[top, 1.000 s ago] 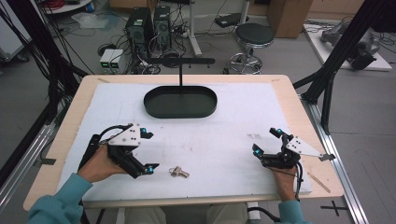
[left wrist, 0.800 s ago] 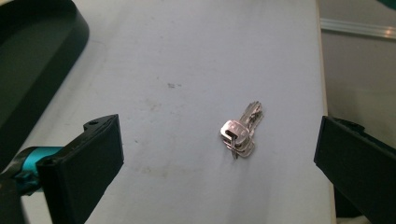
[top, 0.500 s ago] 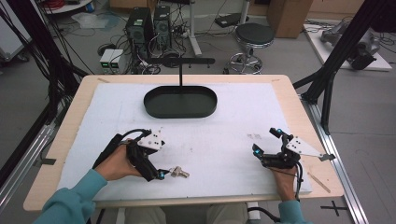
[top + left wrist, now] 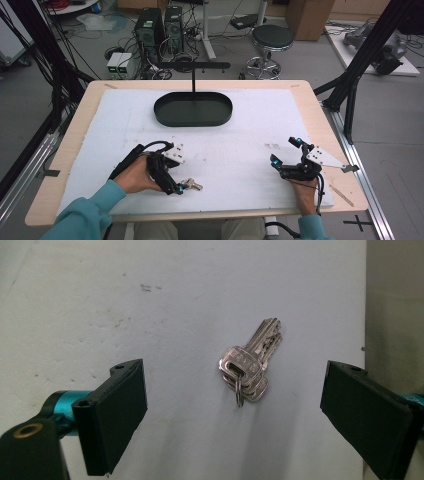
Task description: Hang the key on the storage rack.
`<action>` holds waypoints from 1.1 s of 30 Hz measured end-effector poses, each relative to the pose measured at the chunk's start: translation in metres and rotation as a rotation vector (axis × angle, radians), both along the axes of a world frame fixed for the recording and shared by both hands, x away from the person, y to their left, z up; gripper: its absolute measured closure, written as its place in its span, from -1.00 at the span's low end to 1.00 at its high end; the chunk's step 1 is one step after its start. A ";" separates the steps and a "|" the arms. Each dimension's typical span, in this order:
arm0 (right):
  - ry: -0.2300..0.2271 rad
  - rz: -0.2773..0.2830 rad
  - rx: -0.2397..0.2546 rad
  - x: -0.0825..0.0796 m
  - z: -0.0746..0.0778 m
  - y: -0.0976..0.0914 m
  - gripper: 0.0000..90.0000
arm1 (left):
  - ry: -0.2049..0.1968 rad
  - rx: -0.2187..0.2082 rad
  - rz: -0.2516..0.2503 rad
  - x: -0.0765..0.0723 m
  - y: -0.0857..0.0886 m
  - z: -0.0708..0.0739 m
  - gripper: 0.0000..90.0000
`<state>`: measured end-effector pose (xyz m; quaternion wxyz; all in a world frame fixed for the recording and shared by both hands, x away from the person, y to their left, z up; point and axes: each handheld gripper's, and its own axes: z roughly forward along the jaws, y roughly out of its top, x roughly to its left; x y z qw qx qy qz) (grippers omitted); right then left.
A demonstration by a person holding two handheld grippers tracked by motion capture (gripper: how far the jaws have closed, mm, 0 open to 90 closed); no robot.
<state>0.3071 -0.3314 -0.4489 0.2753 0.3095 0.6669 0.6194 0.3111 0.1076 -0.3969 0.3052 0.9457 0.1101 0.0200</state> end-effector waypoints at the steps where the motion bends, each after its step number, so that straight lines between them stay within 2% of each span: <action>1: 0.003 0.001 0.001 0.000 0.000 0.000 -0.98 | 0.004 0.009 -0.006 0.000 -0.001 -0.001 -0.70; 12: 0.002 0.000 0.000 0.000 0.000 0.000 -0.98 | 0.047 0.073 -0.041 0.000 -0.006 -0.009 -0.32; 13: 0.002 0.000 0.000 0.000 0.000 0.000 -0.98 | 0.053 0.073 -0.044 0.000 -0.006 -0.010 -0.21; 16: 0.002 0.000 0.000 0.000 0.000 0.000 -0.98 | 0.057 0.077 -0.043 0.000 -0.007 -0.010 -0.15; 17: 0.002 0.000 0.000 0.000 0.000 0.000 -0.98 | 0.060 0.080 -0.044 0.000 -0.007 -0.010 -0.03; 20: 0.002 0.001 0.000 0.000 0.000 0.000 -0.98 | 0.063 0.085 -0.042 0.000 -0.007 -0.011 0.04; 21: 0.002 0.000 -0.001 0.000 0.000 0.000 -0.98 | 0.061 0.090 -0.041 0.001 -0.007 -0.011 0.12; 24: 0.008 0.001 0.002 -0.001 0.000 0.001 -0.98 | 0.064 0.090 -0.040 0.001 -0.007 -0.012 0.18; 27: 0.002 0.001 -0.001 0.000 0.000 0.000 -0.98 | 0.071 0.093 -0.033 0.001 -0.007 -0.012 0.32; 33: 0.002 0.001 -0.001 0.000 0.000 0.000 -0.98 | 0.069 0.110 -0.047 0.002 -0.008 -0.014 0.49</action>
